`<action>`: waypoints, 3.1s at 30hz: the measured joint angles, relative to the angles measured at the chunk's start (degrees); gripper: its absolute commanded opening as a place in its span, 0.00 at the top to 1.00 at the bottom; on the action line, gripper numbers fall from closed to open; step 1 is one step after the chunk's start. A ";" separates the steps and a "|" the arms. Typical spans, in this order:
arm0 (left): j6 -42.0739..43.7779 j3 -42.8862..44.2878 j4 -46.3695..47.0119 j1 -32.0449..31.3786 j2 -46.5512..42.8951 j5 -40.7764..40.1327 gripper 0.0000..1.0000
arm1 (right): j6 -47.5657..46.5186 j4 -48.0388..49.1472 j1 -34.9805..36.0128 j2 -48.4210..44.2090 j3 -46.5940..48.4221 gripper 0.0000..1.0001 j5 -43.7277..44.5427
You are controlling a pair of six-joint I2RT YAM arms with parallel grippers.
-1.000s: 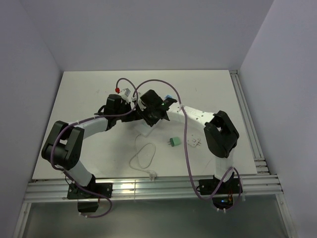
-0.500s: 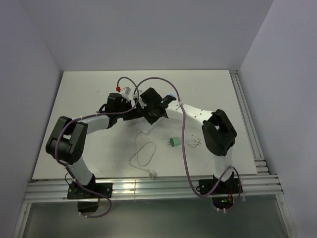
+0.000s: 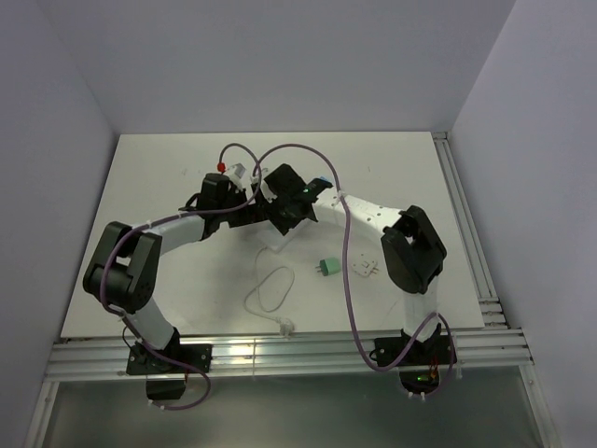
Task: Insert the plug
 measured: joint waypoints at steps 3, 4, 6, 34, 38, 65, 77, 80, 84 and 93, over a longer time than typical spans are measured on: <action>0.52 1.09 -3.04 0.00 -0.55 -0.70 0.01 | 0.20 -0.11 -0.13 -0.79 0.00 0.26 0.66; 0.83 1.49 -4.04 0.00 -0.66 -0.68 0.00 | 0.39 -0.20 -0.20 -1.18 0.00 0.23 0.92; 0.90 2.32 -5.35 0.02 -0.74 -0.94 0.00 | 0.61 0.11 -0.33 -2.23 -0.13 0.16 0.20; -1.66 -16.90 -2.36 1.29 -31.06 -0.52 0.00 | 22.84 4.17 -2.86 -42.40 -34.36 0.21 -3.13; -1.57 -21.81 -2.56 -0.68 -36.20 -1.51 0.01 | 26.38 2.25 -6.34 -44.92 -39.17 0.22 -4.66; 5.53 -4.87 -7.32 -27.02 -9.55 -12.79 0.00 | 36.65 15.15 -24.76 -33.81 -47.19 0.17 -23.17; 24.83 7.26 -12.66 -32.06 -1.64 -12.87 0.00 | 43.36 14.86 -41.33 -49.64 -47.82 0.17 -26.80; 27.93 10.03 -14.84 -33.51 3.23 -14.05 0.01 | 44.24 15.45 -44.04 -51.49 -48.15 0.18 -28.61; 31.54 11.69 -16.68 -34.91 6.82 -15.17 0.00 | 44.54 16.17 -44.44 -51.36 -48.17 0.19 -31.56; 36.37 16.63 -17.31 -35.23 11.15 -16.02 0.00 | 44.35 16.92 -44.87 -51.15 -49.55 0.20 -34.47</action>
